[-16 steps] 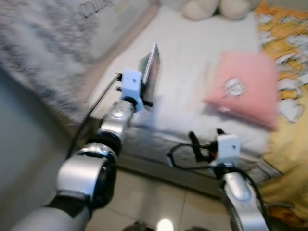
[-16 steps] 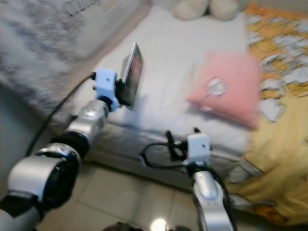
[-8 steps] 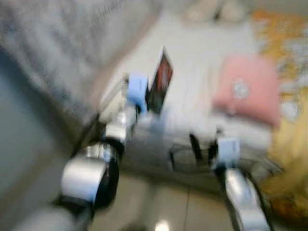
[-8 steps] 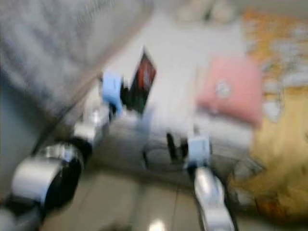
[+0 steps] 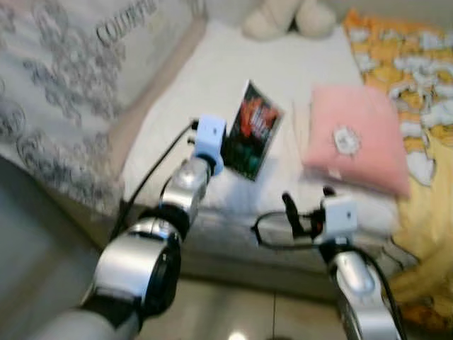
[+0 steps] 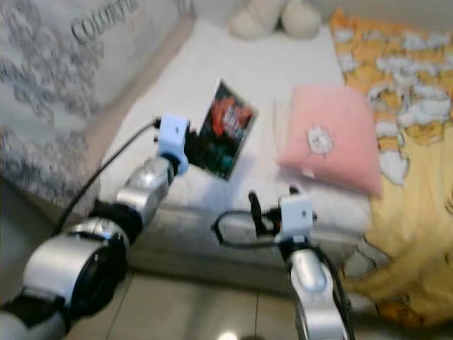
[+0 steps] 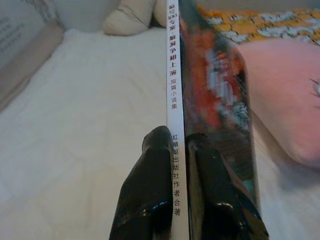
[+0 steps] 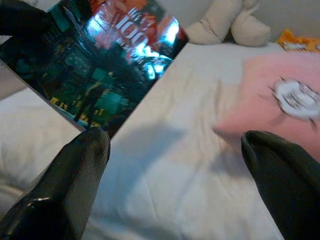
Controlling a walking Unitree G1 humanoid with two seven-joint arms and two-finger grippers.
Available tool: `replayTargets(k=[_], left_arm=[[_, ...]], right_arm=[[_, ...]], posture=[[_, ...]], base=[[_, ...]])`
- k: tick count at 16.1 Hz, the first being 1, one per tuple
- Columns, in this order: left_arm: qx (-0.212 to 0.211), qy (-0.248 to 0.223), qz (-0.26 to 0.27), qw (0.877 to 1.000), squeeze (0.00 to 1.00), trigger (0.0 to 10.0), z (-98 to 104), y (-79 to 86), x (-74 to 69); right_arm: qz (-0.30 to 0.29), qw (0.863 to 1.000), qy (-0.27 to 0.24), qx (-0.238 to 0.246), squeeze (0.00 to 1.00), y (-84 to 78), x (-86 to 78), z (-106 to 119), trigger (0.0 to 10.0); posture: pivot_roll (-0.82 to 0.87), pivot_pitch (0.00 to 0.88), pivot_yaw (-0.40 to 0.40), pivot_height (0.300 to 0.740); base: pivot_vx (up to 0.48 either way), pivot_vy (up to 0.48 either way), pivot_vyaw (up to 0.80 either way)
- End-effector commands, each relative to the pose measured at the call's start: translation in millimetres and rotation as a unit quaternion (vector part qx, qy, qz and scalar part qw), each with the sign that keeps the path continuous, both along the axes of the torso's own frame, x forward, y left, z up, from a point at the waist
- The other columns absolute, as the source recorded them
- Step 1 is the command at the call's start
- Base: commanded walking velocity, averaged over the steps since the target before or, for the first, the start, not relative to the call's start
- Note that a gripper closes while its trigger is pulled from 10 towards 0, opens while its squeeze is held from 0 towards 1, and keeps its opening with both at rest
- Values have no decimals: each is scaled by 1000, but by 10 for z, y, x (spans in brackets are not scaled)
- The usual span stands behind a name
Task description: Clean up the room
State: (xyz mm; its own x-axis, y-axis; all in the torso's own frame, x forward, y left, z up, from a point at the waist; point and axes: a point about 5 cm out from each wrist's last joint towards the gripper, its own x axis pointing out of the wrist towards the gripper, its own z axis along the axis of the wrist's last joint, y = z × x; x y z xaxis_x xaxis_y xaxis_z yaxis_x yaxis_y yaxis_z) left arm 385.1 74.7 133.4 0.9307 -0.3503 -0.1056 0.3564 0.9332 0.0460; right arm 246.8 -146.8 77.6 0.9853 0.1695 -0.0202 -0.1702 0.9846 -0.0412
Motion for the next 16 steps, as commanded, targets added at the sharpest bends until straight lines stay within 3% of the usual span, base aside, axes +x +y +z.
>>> replayTargets(k=[1, 7, 9, 10, 11, 12, 14, 16], left_arm=[[-4, -32, 10, 999, 0, 10000, 181, 76, 76], [-17, -34, 0, 999, 0, 10000, 298, 26, 119], [-43, -28, -28, 998, 0, 10000, 355, -112, 116], [-109, 39, -33, 993, 0, 10000, 275, -219, 93], [-168, 94, -35, 981, 0, 10000, 181, -281, 56], [-197, 122, -31, 972, 0, 10000, 118, -297, 31], [-328, 241, 1, 914, 0, 10000, -301, -362, -178], [-336, 316, 35, 887, 0, 10000, -708, -358, -424]], right_arm=[[7, 1000, 3, 1, 0, 63, -4, 6, 10000], [3, 1000, -3, 4, 0, 55, -44, 20, 10000], [0, 1000, 2, 2, 0, 30, -147, 25, 10000], [-3, 1000, 14, -3, 0, -9, -306, 31, 10000], [-5, 1000, 24, -7, 0, -57, -446, 59, 10000], [-6, 1000, 28, -8, 0, -75, -495, 66, 10000], [2, 998, 60, -19, 0, -98, -771, 50, 10000], [7, 997, 75, -16, 0, -47, -923, 85, 10000]], posture=[[-131, 0, 56, 740], [-147, 0, 60, 740], [-177, 0, 54, 740], [-225, 61, 38, 740], [-269, 136, 11, 740], [-269, 136, 11, 740], [-336, 225, -11, 740], [-384, 235, -33, 740]], base=[[469, 0, -775], [469, 0, -127], [469, 0, 0], [0, 0, 0], [0, 0, 0], [0, 0, 0], [0, 0, 0], [0, 0, 0]])
